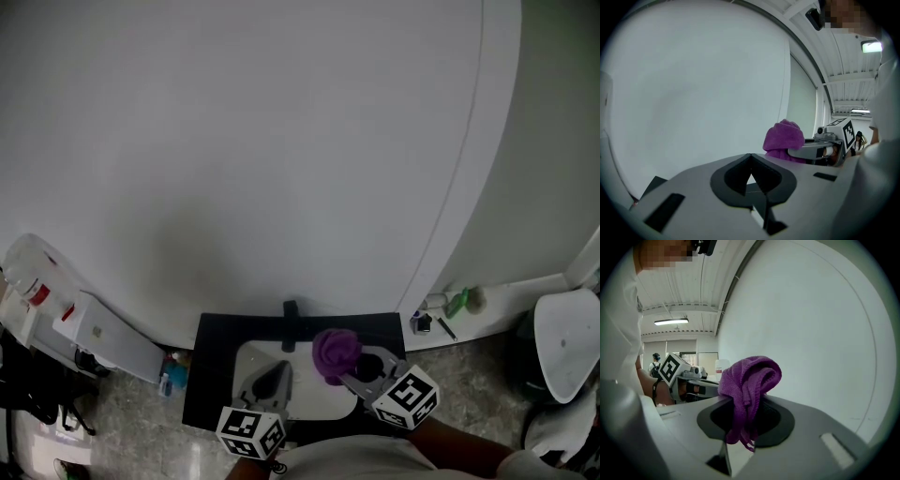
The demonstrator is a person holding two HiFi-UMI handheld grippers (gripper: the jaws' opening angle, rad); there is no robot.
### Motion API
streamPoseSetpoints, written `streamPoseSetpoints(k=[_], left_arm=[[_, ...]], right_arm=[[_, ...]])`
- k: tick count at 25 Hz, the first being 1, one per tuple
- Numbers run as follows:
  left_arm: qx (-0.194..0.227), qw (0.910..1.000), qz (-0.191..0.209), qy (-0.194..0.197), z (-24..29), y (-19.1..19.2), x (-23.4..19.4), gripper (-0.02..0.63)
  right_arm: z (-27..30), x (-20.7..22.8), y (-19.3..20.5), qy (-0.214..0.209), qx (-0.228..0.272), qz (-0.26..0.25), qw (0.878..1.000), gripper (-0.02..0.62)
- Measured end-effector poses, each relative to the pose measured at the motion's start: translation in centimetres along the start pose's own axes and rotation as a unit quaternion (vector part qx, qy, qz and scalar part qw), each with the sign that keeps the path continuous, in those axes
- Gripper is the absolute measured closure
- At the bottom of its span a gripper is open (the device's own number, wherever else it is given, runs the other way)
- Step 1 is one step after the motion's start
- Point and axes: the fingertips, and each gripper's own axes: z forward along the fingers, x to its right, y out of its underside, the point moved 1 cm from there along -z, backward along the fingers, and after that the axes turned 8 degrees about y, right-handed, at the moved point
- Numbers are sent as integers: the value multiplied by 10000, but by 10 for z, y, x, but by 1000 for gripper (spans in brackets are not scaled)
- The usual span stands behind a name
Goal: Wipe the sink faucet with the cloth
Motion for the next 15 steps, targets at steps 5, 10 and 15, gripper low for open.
streamPoseSetpoints(k=[5,10,15], left_arm=[[14,10000,-76,-6,1,6,0,600],[-5,9999,-142,-40,4,8,-2,600],[-8,9998,-178,-46,4,10,-4,600]], right_arm=[[-1,2,2,-11,26,-3,10000,511],[2,8,4,-31,0,12,10000,511],[4,9,4,-45,-7,25,10000,510]])
